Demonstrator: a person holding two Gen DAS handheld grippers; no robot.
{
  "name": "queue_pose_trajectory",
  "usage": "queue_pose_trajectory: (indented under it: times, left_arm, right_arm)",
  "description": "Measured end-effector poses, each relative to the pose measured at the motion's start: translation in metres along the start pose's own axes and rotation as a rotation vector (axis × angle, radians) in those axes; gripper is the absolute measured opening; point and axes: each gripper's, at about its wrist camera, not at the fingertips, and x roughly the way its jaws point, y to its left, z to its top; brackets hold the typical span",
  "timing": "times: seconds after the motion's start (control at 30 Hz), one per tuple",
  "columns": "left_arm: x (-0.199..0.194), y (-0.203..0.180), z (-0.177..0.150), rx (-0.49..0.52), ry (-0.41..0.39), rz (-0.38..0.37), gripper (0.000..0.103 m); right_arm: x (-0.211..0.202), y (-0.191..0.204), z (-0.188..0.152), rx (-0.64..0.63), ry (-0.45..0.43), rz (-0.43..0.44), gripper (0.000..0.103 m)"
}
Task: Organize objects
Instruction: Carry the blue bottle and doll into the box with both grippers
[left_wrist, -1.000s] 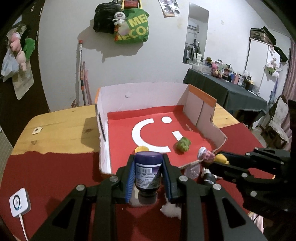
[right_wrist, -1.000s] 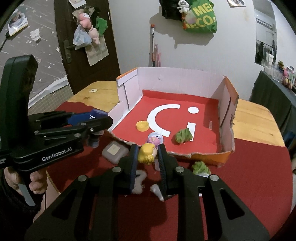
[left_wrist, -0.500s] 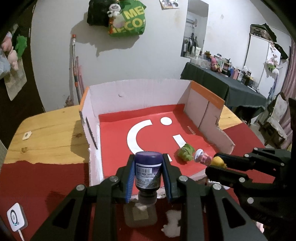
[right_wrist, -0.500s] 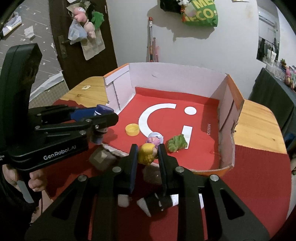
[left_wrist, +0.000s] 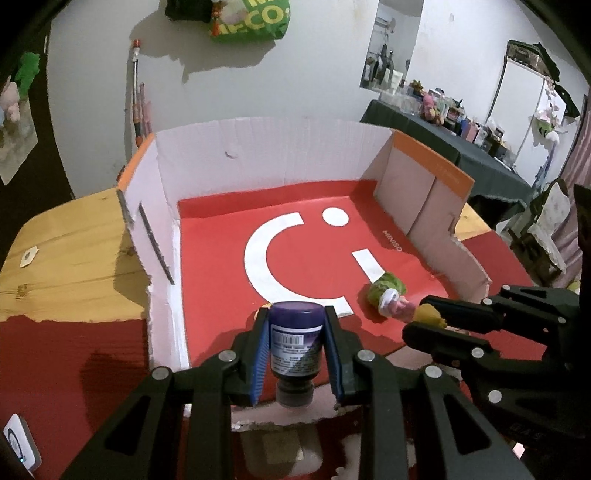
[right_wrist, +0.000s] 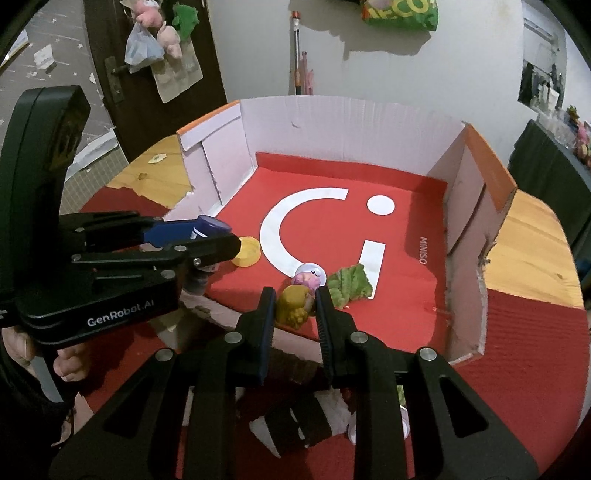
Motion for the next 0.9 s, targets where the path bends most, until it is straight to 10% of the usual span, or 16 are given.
queue_pose_trajectory:
  times: [0.9]
  left_arm:
    - [0.042,-0.008,0.007,0.067,0.132,-0.076,0.029]
  right_arm:
    - [0.035,-0.016,0.004,0.007,0.084,0.004,0.021]
